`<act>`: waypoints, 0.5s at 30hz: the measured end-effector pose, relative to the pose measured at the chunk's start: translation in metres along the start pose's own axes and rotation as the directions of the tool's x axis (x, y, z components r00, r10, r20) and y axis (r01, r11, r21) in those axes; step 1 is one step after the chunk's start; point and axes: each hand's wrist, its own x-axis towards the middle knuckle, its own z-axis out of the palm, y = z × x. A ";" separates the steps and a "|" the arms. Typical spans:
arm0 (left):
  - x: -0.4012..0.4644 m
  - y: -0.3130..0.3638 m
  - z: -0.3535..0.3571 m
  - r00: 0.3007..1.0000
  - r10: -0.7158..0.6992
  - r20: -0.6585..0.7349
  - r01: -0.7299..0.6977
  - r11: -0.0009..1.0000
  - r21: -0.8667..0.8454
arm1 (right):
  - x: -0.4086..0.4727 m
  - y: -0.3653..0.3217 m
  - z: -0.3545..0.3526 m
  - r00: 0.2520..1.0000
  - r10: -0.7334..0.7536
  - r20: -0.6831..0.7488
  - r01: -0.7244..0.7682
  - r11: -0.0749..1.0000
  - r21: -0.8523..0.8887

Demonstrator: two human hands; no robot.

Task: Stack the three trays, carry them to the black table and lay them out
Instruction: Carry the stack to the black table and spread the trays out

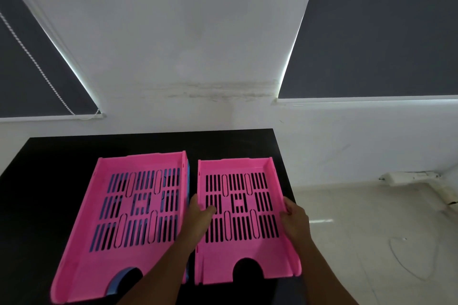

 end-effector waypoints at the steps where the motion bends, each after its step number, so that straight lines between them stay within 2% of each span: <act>1: 0.001 -0.001 0.000 1.000 0.003 0.004 -0.003 1.000 0.000 | 0.000 0.002 0.001 1.000 0.003 -0.001 -0.003 1.000 0.011; 7: 0.006 -0.002 -0.002 0.999 0.031 0.015 -0.031 1.000 0.000 | -0.001 0.000 0.007 0.999 0.039 -0.026 -0.038 0.999 0.026; 12: 0.005 0.006 -0.011 0.992 0.126 0.012 -0.126 0.992 -0.005 | -0.004 -0.025 0.017 0.965 0.079 -0.249 -0.058 0.994 0.090; 15: 0.002 0.013 -0.022 0.987 0.164 0.002 -0.163 0.986 -0.038 | -0.006 -0.049 0.031 0.959 0.032 -0.283 0.006 0.991 0.131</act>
